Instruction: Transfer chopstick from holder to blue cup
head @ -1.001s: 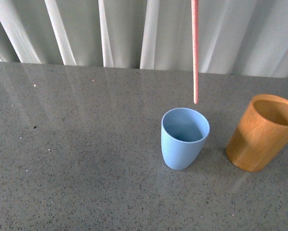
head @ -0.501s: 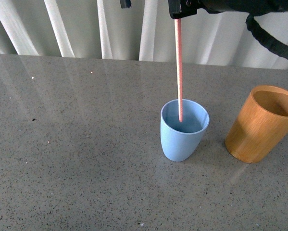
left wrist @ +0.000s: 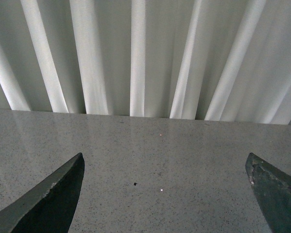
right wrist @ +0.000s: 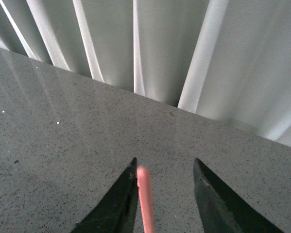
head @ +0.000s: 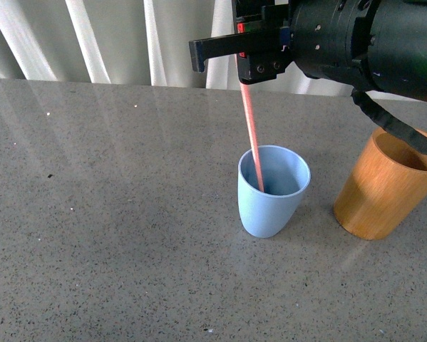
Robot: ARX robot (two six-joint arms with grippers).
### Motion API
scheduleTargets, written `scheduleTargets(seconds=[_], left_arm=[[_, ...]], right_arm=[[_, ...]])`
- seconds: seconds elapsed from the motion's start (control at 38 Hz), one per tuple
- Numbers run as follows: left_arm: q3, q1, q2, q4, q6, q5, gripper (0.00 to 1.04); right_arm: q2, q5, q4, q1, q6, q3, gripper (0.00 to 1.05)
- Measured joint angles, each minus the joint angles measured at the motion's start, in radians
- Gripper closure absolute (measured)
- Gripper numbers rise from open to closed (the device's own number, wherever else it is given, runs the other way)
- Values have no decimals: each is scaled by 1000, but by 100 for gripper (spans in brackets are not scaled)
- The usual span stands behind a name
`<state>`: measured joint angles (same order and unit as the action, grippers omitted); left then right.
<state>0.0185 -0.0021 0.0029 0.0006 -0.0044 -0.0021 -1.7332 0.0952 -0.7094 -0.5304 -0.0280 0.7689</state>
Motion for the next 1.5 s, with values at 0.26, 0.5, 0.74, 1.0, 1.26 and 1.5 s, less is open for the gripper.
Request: scheduleTargets(seconds=[0.26,0.5,0.74,1.0,1.26,1.5], left_arm=[[0,0,0,0,0,0,7],[0,0,0,0,0,0,7],[0,0,0,0,0,2,7],[0,0,0,0,0,2,7],[0,0,0,0,0,1,7],[0,0,0,0,0,2,7]], right_arm=[[168,29,53,42,-1,-61,27],[606,136,265,198,-15,-249,10],[791,125,292,315,-57,-365,14],[918,40,112,396,23,-558,64],[1067,-85,164,496,28,-657,104],[1168,-97,222,528,28,-697,104]])
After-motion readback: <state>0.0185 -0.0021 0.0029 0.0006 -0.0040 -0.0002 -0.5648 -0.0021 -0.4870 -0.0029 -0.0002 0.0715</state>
